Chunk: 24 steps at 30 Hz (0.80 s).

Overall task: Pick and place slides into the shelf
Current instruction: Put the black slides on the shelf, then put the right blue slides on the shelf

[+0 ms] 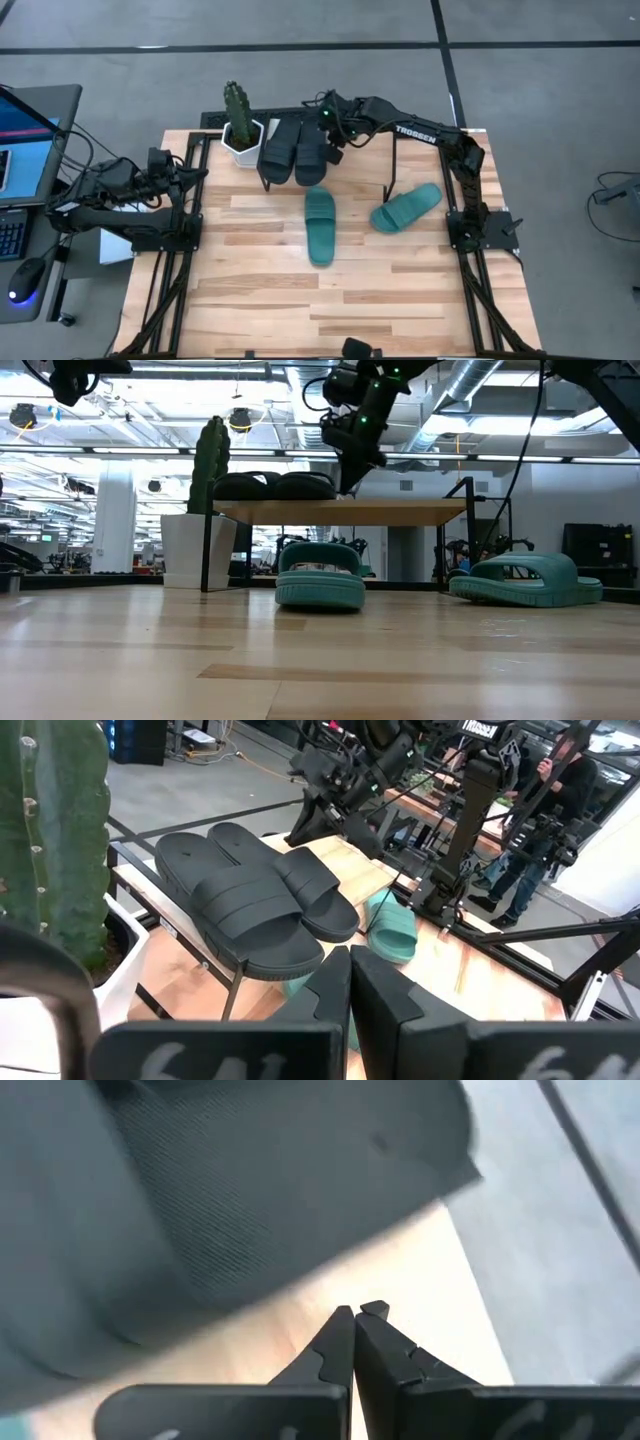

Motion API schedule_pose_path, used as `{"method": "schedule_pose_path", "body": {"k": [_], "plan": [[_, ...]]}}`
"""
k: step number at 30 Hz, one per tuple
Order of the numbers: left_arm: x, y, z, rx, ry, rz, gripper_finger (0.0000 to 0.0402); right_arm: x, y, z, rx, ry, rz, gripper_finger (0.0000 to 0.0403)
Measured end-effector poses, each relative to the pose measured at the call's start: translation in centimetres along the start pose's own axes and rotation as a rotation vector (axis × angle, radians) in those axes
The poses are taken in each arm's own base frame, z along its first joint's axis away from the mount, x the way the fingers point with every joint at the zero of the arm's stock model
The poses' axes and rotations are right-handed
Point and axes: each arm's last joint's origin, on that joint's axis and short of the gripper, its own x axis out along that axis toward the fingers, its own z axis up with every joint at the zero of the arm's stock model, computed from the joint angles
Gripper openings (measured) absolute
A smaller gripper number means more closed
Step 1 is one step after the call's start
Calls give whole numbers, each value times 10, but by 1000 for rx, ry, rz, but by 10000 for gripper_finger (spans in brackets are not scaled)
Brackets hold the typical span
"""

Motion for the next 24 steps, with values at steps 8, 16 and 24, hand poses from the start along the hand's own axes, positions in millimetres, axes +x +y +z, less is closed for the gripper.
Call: {"method": "schedule_pose_path", "body": {"k": [8,16,24], "plan": [[0,0,0,0,0,0,0,-3,14,-13,2,143,-54,0],[0,0,-1,4,10,4,0,-23,70,-13,-122,109,6,0],[0,2,-4,16,37,18,0,-87,123,-29,-166,-80,-134,0]]}}
